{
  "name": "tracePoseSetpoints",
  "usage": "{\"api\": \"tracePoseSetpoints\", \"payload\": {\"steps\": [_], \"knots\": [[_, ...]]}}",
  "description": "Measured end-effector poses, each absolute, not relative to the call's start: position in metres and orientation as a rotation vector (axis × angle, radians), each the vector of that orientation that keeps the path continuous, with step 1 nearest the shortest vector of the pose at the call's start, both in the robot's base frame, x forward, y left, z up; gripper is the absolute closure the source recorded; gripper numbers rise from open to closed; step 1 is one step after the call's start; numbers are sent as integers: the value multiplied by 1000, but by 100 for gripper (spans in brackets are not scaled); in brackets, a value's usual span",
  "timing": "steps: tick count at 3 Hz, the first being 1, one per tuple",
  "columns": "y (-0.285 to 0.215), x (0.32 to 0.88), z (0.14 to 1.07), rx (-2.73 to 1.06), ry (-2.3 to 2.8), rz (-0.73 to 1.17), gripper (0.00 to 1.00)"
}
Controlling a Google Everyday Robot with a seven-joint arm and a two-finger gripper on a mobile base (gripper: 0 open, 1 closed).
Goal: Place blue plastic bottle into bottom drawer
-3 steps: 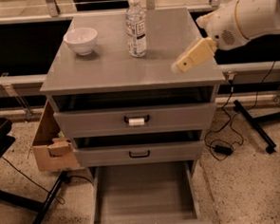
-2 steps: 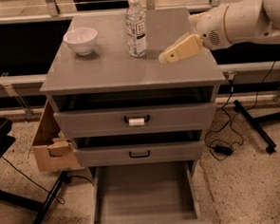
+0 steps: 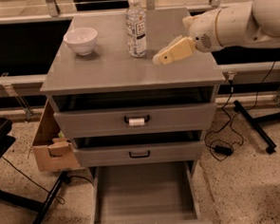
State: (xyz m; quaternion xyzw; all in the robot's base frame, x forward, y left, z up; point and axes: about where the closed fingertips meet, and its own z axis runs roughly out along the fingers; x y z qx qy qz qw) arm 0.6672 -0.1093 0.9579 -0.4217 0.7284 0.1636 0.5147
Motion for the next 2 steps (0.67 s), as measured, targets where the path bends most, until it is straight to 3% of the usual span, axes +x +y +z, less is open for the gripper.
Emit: {"api": "tracePoseSetpoints", "payload": {"steps": [2], "knots": [[-71, 757, 925, -894, 1676, 444, 0]]}}
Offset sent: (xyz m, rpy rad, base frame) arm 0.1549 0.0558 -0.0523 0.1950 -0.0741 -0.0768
